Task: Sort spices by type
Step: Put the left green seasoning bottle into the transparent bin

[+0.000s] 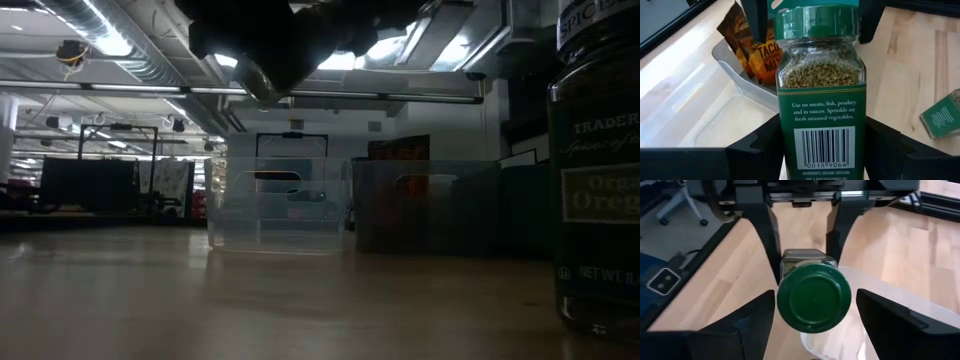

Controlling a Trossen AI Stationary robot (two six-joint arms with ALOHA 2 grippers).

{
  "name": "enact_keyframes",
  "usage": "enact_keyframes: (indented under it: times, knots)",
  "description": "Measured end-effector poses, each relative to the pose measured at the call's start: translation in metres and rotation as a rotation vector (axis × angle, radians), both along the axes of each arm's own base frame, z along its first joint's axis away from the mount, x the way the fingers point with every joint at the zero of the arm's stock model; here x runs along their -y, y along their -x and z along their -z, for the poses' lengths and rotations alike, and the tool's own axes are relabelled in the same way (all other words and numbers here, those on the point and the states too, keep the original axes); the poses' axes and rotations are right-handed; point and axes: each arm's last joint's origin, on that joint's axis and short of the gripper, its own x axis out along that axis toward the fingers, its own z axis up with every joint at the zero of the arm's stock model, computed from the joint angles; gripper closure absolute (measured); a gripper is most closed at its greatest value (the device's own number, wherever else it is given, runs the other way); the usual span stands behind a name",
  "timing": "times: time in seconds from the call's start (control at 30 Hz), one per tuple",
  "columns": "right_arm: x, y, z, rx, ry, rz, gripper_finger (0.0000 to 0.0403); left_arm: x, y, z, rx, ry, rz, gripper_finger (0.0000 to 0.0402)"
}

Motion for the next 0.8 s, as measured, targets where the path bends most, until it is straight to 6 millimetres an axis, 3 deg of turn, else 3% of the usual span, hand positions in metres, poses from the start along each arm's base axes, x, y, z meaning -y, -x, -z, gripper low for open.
enact_keyframes:
  times: [0.43, 0.67, 0.8]
  knots:
    - [-0.0032, -0.001, -0.0037, 0.022, -0.089, -0.074, 0.0126, 0.0013, -0.0043, -0.0042, 0.02, -0.065, 0.067, 0.0202]
    - [-0.003, -0.0009, -0.0036, 0.02, -0.088, -0.07, 0.0189, -0.0002, -0.005, -0.0041, 0.019, -0.066, 0.062, 0.0202]
    - [-0.003, -0.0008, -0.0037, 0.02, -0.087, -0.069, 0.0192, -0.0009, -0.0052, -0.0041, 0.016, -0.07, 0.063, 0.0202]
